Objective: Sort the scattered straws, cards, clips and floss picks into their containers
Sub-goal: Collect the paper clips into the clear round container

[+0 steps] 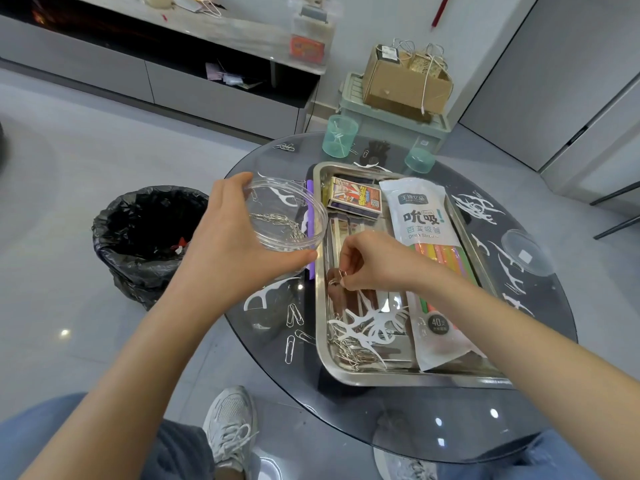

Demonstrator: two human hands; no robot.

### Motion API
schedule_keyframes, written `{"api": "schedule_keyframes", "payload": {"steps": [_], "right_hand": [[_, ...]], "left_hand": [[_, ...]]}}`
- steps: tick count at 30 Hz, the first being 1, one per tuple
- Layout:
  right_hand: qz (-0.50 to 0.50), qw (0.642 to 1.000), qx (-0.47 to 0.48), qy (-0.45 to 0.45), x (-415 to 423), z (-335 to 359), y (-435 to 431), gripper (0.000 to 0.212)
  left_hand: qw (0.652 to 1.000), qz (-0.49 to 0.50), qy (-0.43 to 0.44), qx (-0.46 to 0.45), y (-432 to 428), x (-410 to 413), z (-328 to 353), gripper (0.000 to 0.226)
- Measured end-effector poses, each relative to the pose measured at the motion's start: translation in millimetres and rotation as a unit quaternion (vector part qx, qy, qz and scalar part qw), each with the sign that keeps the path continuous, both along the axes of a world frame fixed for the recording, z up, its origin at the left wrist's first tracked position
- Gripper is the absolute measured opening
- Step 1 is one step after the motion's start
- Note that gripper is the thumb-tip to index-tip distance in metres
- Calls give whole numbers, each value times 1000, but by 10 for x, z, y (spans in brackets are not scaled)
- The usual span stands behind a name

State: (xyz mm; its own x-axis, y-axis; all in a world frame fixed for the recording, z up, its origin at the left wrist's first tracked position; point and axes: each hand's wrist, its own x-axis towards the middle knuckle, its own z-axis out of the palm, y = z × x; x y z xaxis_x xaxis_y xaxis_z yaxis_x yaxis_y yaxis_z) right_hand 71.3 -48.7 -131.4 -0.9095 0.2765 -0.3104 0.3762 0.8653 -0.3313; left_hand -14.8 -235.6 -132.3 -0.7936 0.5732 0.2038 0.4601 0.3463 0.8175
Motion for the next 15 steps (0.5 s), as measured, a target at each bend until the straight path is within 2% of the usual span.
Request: {"api": "schedule_keyframes", "payload": {"steps": [3, 6, 9, 11, 15], "right_hand": [[-56, 997, -32, 49, 53, 34, 22, 10], [-140, 966, -120, 180, 28, 287, 46, 14], [-104, 932, -226, 262, -40, 570, -86, 11], [-61, 936, -224, 264, -70, 616, -217, 10], [-57, 945, -154, 283, 74, 590, -250, 11]], "left_hand": [[1000, -3, 3, -3, -5, 10, -7, 117], [1000, -11, 2, -11, -10, 13, -23, 117], [1000, -20, 0, -17, 5, 26, -29, 116], [1000, -23, -1, -18, 15, 41, -18, 115], [1000, -23, -4, -2, -15, 46, 7, 115]]}}
